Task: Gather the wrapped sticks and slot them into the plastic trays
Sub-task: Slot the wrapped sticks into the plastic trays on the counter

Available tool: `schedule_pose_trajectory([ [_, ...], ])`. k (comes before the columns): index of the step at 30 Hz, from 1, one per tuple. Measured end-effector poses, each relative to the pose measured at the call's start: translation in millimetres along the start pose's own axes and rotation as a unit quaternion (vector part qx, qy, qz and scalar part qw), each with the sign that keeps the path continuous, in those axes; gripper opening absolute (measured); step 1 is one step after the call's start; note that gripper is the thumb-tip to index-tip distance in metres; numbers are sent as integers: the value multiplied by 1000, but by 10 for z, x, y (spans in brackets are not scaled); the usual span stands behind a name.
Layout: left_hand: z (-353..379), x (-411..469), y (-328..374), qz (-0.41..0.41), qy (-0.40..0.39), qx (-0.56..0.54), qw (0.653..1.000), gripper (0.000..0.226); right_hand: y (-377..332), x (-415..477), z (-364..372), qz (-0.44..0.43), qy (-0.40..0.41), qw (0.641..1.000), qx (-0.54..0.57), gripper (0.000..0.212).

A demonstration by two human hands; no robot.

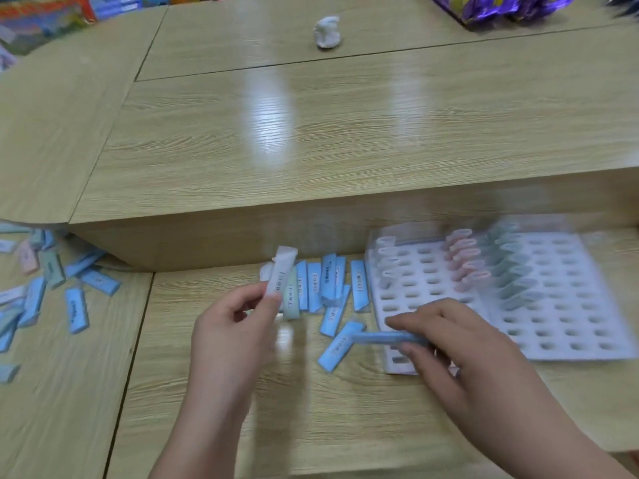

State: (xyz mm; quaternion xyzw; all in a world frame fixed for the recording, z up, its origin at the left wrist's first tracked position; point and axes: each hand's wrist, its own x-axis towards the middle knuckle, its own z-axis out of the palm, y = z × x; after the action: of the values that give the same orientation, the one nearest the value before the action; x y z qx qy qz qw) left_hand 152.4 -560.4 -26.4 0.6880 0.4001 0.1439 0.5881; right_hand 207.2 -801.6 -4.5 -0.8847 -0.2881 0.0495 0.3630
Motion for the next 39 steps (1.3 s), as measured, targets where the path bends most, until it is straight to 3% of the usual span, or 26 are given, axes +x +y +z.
schedule_pose_trajectory([
  [3, 252, -179, 104, 63, -67, 7, 996, 19, 141, -40, -218, 21, 29, 999, 15, 29],
  [8, 673, -326, 151, 129, -117, 81, 981, 12, 328, -19, -445, 74, 74, 991, 88, 26],
  [10, 812, -346, 153, 151, -103, 134, 974, 10, 355, 26, -485, 69, 78, 990, 96, 16],
  [19, 1089, -327, 2, 177, -47, 296, 937, 4, 486, 229, -473, 53, 56, 989, 125, 18],
  [27, 1086, -350, 39, 239, -14, 357, 903, 10, 534, 281, -475, 39, 47, 989, 135, 20],
  [33, 1113, -358, 18, 233, -27, 406, 883, 12, 552, 235, -421, 33, 42, 990, 127, 22],
  [39, 1036, -422, 75, 223, -24, 371, 901, 11, 536, 219, -405, 34, 44, 990, 131, 22],
])
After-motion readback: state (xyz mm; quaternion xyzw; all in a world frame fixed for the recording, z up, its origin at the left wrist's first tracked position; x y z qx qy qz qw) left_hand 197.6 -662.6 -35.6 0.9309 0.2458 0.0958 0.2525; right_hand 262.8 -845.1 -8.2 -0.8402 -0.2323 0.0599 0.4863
